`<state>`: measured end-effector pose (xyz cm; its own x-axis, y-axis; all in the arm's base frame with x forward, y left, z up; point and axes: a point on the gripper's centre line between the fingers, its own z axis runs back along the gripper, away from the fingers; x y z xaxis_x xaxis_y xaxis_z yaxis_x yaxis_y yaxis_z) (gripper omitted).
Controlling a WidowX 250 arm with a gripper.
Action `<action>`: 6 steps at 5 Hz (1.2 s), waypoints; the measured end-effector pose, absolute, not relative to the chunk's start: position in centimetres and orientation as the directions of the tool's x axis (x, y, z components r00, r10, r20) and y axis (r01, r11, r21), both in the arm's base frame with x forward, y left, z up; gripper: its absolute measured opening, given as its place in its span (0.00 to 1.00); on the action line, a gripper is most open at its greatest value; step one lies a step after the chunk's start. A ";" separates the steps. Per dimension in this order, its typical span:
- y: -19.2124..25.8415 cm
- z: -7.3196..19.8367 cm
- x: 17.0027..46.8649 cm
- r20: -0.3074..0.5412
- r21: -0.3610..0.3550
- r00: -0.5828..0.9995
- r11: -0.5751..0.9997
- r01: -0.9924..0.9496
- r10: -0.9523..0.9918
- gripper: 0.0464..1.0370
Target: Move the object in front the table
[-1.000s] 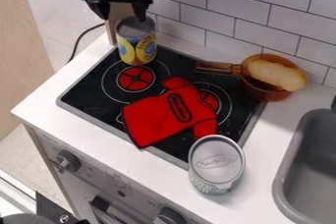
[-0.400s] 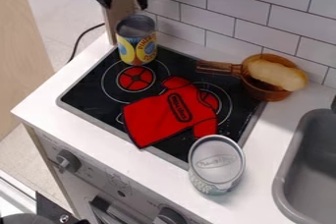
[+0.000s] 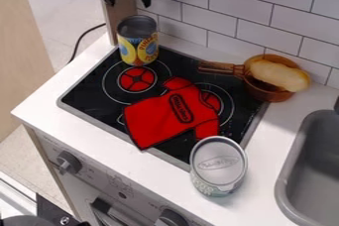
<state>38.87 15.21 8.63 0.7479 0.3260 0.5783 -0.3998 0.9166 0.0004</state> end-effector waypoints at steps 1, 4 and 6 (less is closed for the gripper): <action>15.3 7.2 39.2 0.577 0.042 0.758 0.916 -0.400 0.305 0.96; 15.4 6.5 40.5 0.603 0.080 0.738 0.898 -0.432 0.302 0.96; 14.8 4.9 39.5 0.556 0.092 0.779 0.910 -0.404 0.290 0.96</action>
<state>39.51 14.80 4.86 0.7788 0.2896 0.5564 -0.4040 0.9102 0.0916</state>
